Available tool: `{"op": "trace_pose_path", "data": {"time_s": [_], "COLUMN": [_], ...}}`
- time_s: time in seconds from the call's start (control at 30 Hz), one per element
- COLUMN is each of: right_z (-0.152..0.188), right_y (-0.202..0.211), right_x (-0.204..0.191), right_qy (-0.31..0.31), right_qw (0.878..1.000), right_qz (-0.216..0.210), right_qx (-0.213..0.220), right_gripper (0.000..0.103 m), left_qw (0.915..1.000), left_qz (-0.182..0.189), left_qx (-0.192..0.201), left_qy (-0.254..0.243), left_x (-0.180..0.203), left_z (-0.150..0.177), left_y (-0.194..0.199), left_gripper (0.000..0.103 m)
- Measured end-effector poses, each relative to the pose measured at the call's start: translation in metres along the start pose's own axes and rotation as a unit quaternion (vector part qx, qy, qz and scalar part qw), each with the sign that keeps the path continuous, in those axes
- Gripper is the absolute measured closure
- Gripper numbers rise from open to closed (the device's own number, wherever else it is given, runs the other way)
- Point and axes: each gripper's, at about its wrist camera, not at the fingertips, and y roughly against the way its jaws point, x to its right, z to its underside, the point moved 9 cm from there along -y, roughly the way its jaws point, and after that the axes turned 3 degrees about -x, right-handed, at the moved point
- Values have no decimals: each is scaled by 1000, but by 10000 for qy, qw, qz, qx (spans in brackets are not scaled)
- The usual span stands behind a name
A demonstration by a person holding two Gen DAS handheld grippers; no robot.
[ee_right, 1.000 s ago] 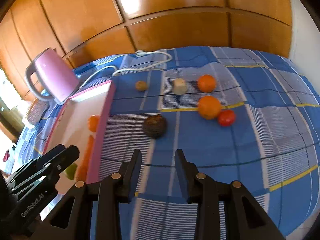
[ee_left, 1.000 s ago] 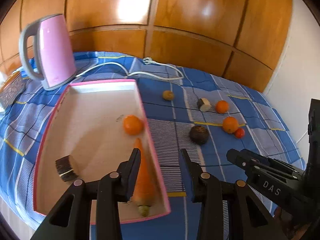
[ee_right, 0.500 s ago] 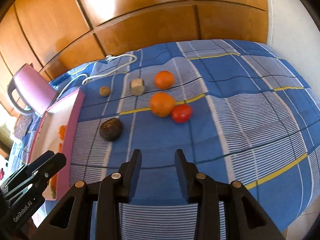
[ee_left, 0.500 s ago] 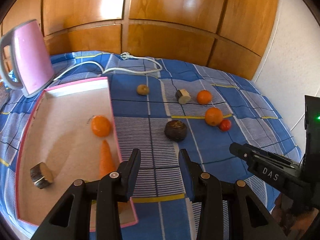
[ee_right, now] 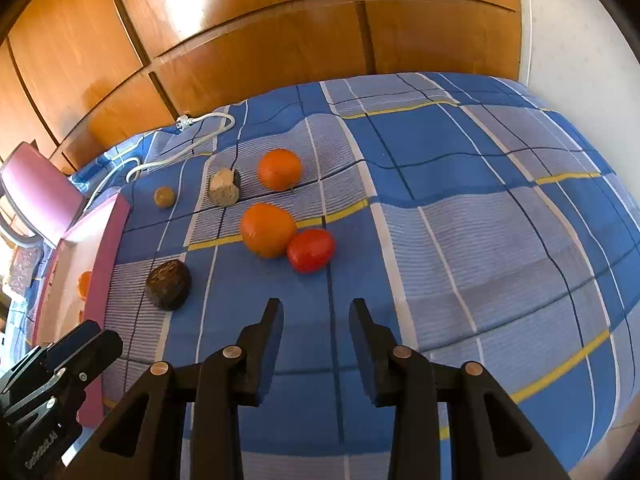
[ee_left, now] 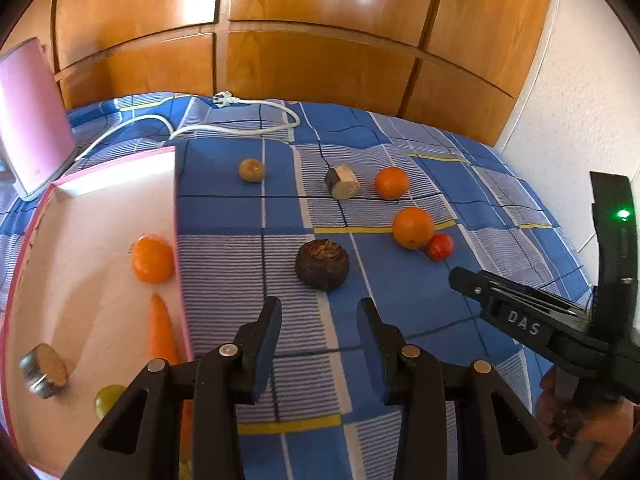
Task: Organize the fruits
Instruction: 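Grasp the dark brown round fruit with the left tool while the right grasps the red tomato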
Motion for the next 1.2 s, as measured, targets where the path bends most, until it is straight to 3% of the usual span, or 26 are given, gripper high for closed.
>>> {"op": "trace_pose_path", "data": {"time_s": [0.2, 0.43, 0.77, 0.87, 0.93, 1.2], "right_z": [-13, -24, -33, -33, -33, -31], "right_y": [-16, -31, -41, -42, -42, -39], "right_x": [-3, -3, -13, -15, -15, -16], "right_qy": [256, 497, 895, 985, 981, 902], "right_qw": [9996, 9986, 9958, 9949, 9950, 9959], "right_qz": [74, 166, 169, 186, 161, 49], "right_qx": [-36, -79, 51, 106, 128, 100], "right_gripper": [67, 67, 72, 72, 72, 73], "left_qw": [9999, 9996, 9993, 9997, 9997, 9997], "left_qz": [55, 77, -37, -66, -127, -105], "left_qx": [-68, -135, -303, -226, -196, -166], "left_qy": [60, 215, 212, 77, -7, -109], "left_x": [3, 2, -2, 0, 0, 4], "left_z": [-9, -16, -20, -22, -23, -17], "left_y": [-17, -34, -65, -68, -69, -64], "left_gripper": [63, 52, 53, 54, 61, 62]}}
